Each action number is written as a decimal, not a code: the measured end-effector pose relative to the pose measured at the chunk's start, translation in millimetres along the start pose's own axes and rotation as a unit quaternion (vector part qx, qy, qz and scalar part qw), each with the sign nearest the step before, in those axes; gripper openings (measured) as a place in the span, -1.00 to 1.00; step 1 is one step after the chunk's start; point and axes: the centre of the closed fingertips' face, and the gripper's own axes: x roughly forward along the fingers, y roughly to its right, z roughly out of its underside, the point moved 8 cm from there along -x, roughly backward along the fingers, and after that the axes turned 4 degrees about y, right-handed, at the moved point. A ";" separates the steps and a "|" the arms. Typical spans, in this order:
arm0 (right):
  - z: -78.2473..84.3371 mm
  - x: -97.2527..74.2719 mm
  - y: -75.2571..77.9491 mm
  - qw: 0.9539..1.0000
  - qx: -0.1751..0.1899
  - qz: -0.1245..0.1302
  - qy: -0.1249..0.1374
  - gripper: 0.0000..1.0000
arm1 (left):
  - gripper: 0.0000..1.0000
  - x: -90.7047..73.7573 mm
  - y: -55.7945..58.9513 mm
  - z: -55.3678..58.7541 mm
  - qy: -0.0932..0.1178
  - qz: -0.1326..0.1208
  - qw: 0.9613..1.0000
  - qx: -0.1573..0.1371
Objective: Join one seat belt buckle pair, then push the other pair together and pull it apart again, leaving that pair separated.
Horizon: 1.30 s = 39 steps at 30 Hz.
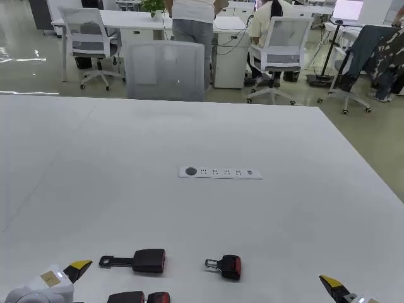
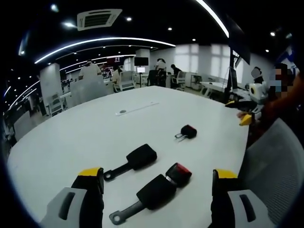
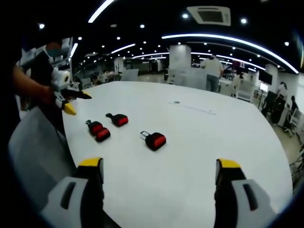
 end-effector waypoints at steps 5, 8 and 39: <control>1.4 -1.2 -1.0 1.000 -0.002 -0.002 -0.005 0.97 | 0.94 -0.6 1.1 0.7 -0.004 0.003 1.000 0.004; 0.8 -2.3 -1.8 1.000 -0.001 -0.002 -0.005 0.96 | 0.93 -0.4 2.0 0.4 -0.004 0.004 1.000 0.005; -2.2 1.1 -2.1 1.000 0.009 0.001 0.004 0.94 | 0.90 5.2 2.3 0.1 -0.011 0.008 1.000 0.010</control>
